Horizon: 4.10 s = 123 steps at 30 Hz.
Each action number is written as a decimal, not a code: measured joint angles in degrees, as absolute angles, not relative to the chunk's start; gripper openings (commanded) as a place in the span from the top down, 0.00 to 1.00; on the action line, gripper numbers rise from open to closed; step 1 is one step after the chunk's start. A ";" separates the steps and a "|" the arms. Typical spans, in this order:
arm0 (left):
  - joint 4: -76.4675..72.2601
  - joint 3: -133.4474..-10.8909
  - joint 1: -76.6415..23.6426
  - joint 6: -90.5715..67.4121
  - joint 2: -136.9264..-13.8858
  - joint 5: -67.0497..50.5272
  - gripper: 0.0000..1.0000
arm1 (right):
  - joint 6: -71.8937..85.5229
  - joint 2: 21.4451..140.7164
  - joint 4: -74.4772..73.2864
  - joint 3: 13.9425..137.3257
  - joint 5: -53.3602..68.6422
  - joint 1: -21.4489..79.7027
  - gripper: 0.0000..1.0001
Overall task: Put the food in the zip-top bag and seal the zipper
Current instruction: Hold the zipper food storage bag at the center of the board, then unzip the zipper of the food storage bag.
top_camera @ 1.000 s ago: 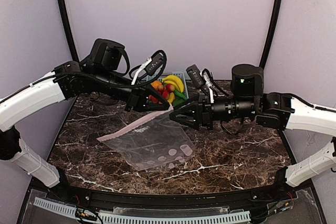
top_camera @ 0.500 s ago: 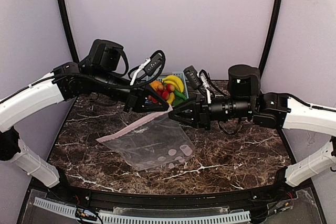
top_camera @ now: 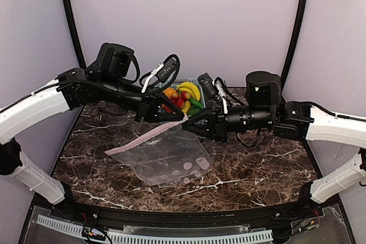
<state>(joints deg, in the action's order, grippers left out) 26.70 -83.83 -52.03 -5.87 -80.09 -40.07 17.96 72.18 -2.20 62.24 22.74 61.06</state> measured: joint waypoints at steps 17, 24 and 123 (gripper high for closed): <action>26.70 -83.48 -52.03 -5.85 -80.09 -40.10 0.99 | 18.02 73.01 -1.43 62.24 23.40 61.04 0.86; 26.65 -83.48 -52.03 -5.85 -80.09 -40.07 0.99 | 18.31 73.01 -0.34 62.24 23.66 61.04 1.00; 31.77 -76.34 -46.15 -4.03 -71.00 -27.57 0.99 | 25.61 63.59 -9.52 58.89 4.45 47.00 1.00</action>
